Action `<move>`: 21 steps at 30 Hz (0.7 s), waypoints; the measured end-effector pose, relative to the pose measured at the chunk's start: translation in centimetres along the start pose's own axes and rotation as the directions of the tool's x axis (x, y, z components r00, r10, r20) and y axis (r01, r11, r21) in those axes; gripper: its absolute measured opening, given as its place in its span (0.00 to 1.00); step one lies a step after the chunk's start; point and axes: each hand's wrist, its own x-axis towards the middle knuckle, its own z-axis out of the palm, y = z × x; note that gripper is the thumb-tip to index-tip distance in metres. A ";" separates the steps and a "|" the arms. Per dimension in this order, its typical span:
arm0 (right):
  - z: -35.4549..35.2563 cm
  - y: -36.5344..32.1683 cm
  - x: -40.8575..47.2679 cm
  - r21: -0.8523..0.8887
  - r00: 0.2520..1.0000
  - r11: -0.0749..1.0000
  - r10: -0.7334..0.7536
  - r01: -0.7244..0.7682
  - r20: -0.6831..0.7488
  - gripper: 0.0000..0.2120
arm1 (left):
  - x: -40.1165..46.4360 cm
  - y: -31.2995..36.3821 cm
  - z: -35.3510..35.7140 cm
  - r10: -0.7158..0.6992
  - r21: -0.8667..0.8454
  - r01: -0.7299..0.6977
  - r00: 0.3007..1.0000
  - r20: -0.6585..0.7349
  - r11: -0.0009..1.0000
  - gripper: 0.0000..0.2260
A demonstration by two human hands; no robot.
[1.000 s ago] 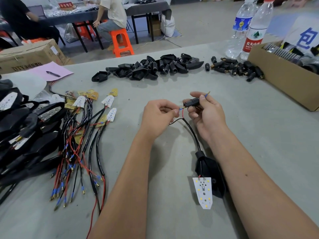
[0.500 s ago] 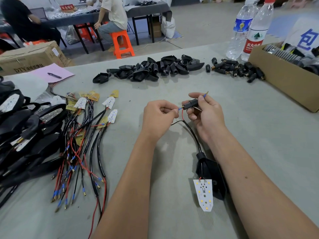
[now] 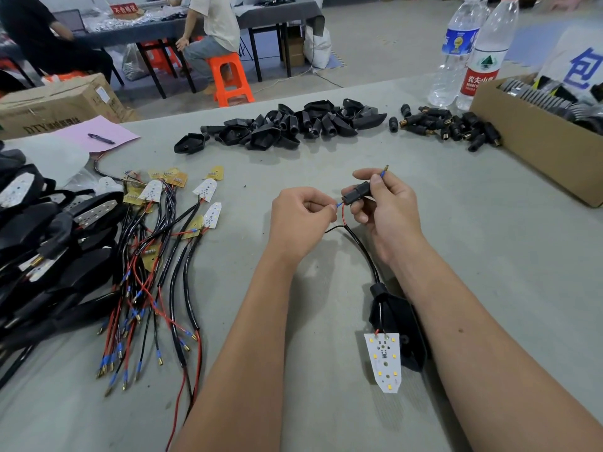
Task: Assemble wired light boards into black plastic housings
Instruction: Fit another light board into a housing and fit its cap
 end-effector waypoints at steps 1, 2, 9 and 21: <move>0.0 0.0 0.0 -0.011 1.000 1.000 -0.014 0.014 -0.005 0.15 | 0.0 0.1 0.1 0.003 -0.001 -0.003 1.000 -0.002 1.000 0.07; 0.0 0.1 0.0 -0.026 0.999 0.999 -0.031 0.031 -0.013 0.15 | -0.1 0.2 0.3 0.006 -0.009 -0.006 1.000 -0.002 1.000 0.07; -0.1 0.0 0.1 -0.080 0.995 0.992 -0.095 0.096 0.016 0.14 | -0.4 0.4 1.7 0.000 -0.050 -0.003 0.999 -0.050 0.999 0.05; -0.5 -0.3 0.3 0.059 0.990 0.995 -0.079 0.086 -0.118 0.14 | -0.4 -0.2 1.5 -0.076 -0.253 0.045 0.991 -0.114 0.966 0.04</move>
